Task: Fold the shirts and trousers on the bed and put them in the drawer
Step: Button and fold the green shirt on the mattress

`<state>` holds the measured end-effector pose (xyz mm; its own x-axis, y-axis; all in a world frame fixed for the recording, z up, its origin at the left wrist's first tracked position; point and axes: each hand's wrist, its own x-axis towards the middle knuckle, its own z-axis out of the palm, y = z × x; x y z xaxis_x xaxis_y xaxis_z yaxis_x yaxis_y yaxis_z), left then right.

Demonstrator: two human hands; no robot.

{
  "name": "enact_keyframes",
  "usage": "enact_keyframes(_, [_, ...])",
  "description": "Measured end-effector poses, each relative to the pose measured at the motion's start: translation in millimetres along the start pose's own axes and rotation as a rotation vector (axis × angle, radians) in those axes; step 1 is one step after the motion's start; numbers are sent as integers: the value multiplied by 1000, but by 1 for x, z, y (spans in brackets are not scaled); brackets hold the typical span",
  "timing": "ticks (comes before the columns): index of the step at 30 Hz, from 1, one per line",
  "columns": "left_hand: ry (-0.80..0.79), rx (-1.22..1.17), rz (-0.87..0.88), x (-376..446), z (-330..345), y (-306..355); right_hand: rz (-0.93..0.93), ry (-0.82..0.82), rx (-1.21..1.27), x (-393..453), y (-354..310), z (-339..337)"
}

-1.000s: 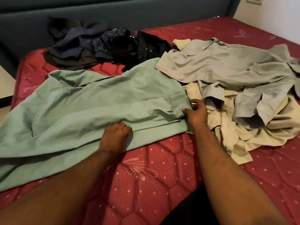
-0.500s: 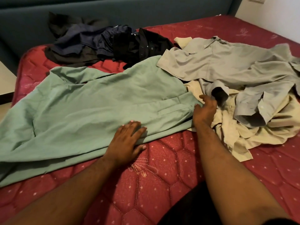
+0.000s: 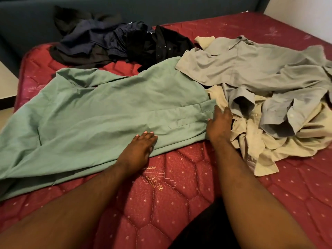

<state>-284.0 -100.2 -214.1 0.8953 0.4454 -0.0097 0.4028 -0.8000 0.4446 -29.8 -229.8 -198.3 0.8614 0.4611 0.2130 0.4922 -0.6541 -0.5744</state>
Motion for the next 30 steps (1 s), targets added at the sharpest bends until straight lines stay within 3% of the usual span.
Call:
enact_keyframes(2, [-48, 45, 4, 1, -4, -2, 52, 116, 140, -22, -16, 0])
enact_keyframes(3, [-70, 83, 6, 0, -6, -2, 174, 163, 278, -33, -22, 1])
enact_keyframes(6, [-99, 183, -22, -4, -7, 1, 807, 183, 900, -45, -29, -2])
enact_keyframes(8, [-105, 201, -48, -5, -6, 3, 1033, 115, 1173, -39, -21, -8])
enact_keyframes(12, [-110, 270, -20, -1, -8, -2, 992, 37, 1057, -20, -12, -4])
enact_keyframes(18, [17, 0, 41, -1, -15, -4, 912, 103, 900, -6, 4, 8])
enact_keyframes(23, [-181, 275, 37, -13, -6, -10, 877, 80, 929, 1, -1, 4])
enact_keyframes(27, [-201, 318, 44, -19, -7, -9, 839, 191, 821, 7, 6, -4])
enact_keyframes(30, [-206, 363, 27, -26, -11, -13, 837, 174, 696, 7, 13, -3])
